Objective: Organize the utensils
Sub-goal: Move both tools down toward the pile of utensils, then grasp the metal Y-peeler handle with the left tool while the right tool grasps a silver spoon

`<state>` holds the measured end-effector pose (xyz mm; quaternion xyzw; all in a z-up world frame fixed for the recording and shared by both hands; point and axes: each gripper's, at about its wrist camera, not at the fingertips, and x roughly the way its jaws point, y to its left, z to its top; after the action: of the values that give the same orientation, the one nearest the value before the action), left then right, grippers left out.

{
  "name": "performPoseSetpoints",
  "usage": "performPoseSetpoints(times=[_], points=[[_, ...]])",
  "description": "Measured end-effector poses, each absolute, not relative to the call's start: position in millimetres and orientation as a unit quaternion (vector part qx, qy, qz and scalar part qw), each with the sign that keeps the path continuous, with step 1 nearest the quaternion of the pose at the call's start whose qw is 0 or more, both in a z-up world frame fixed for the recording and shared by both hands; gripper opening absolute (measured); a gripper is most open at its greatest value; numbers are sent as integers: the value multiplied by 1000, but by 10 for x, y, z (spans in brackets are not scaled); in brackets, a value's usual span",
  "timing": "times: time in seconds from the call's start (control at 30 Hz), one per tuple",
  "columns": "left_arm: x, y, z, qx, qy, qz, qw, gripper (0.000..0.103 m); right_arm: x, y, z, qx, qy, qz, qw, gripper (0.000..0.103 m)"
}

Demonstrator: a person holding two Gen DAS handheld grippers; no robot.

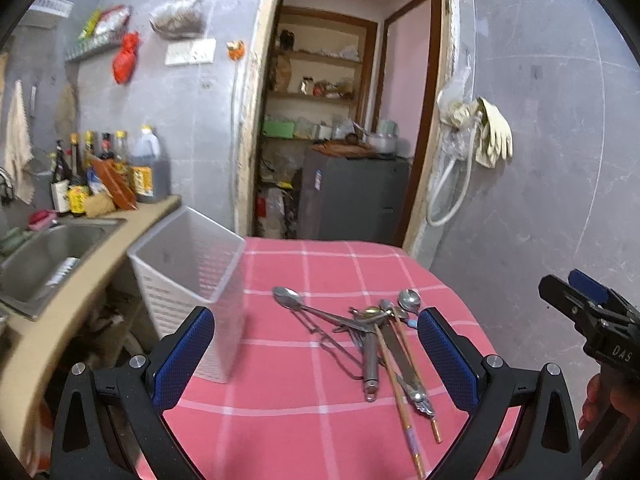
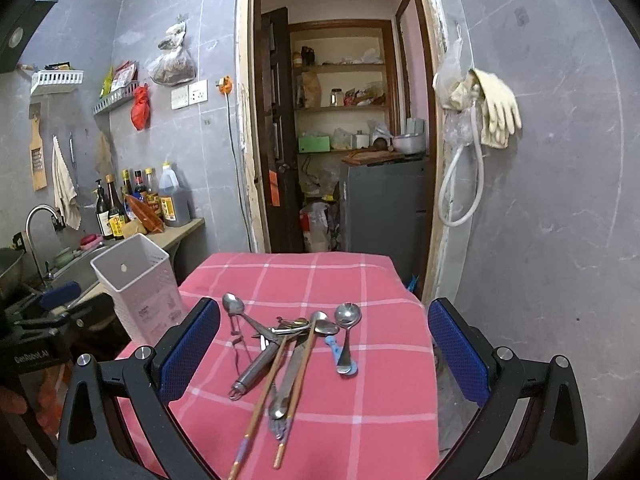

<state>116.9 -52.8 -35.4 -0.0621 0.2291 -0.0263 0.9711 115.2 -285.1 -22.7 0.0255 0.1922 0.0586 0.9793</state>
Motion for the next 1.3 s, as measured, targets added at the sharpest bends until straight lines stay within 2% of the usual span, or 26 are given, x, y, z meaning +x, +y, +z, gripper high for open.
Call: performPoseSetpoints(times=[0.1, 0.2, 0.3, 0.4, 0.63, 0.73, 0.83, 1.0, 1.3], points=[[1343, -630, -457, -66, 235, -38, 969, 102, 1360, -2930, -320, 28, 203, 74, 976, 102], [1555, -761, -574, -66, 245, -51, 966, 101, 1583, -3000, -436, 30, 219, 90, 971, 96], [1731, -853, -696, -67, 256, -62, 962, 94, 1812, -3053, -575, 34, 237, 105, 965, 88], [1907, -929, -838, -68, 268, -70, 958, 84, 2003, -3088, -715, 35, 252, 118, 960, 80], [2266, -1025, -1255, -82, 326, -96, 937, 51, 2470, -3185, -1154, 51, 306, 150, 939, 61], [2403, -1072, -1413, -88, 361, -101, 923, 39, 2636, -3184, -1347, 56, 333, 161, 927, 55], [2509, -1060, -1526, -100, 389, -105, 910, 30, 2816, -3180, -1521, 66, 360, 168, 915, 54], [2669, -1063, -1641, -114, 428, -118, 889, 26, 3160, -3162, -1738, 77, 391, 179, 900, 53], [2854, -1088, -1763, -136, 483, -144, 853, 22, 3665, -2994, -2001, 90, 435, 211, 871, 37]])
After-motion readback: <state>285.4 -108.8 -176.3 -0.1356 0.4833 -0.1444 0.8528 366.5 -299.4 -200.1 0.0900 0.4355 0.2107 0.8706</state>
